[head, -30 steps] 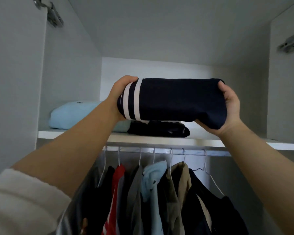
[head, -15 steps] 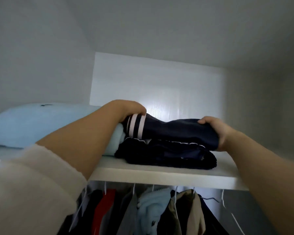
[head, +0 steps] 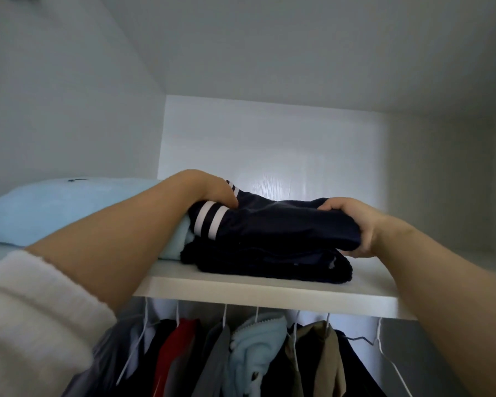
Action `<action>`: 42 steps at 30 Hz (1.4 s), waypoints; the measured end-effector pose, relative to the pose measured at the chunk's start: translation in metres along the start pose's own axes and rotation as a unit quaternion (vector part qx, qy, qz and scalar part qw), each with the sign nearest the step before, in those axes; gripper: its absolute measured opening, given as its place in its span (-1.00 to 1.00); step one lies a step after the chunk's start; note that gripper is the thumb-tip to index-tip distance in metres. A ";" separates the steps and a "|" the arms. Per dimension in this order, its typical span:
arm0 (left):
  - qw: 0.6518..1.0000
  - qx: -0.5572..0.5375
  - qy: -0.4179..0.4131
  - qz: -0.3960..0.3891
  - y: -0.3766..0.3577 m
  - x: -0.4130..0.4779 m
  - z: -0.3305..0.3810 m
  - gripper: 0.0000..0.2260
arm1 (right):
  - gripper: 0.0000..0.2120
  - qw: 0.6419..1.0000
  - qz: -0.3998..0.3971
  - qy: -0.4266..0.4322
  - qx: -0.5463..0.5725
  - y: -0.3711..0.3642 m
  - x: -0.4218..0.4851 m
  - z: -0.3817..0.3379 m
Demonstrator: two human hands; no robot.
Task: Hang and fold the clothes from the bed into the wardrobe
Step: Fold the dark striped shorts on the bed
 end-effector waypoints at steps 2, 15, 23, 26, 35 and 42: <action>0.999 0.003 0.003 -0.035 -0.003 0.000 0.001 -0.81 | -0.84 1.000 0.004 0.005 -0.003 0.000 -0.001 0.002; 0.945 -0.281 -0.002 -0.166 -0.038 -0.025 0.012 -0.79 | -0.89 0.992 -0.010 0.037 -0.121 0.031 -0.022 -0.003; 0.966 -0.255 -0.012 0.041 -0.003 -0.043 0.016 -0.70 | -0.85 0.998 0.010 0.059 -0.010 0.029 -0.026 0.003; 0.988 -0.140 -0.023 0.057 0.002 -0.046 0.010 -0.71 | -0.79 0.997 -0.025 0.071 -0.003 0.023 -0.023 0.005; 0.980 0.130 -0.137 0.066 -0.024 -0.047 0.024 -0.70 | -0.35 0.977 0.069 0.188 -0.078 0.022 -0.021 0.000; 0.983 0.141 -0.098 0.061 -0.028 -0.046 0.008 -0.70 | -0.84 0.963 -0.075 0.198 -0.169 0.000 -0.030 -0.001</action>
Point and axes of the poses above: each hand's wrist, its own x-axis towards the middle knuckle, its own y-axis out of the back of the hand, z = x × y, the point moved 2 cm from there along x, towards the middle knuckle, and after that the axes turned 14 degrees about y, right-handed, at the moved point
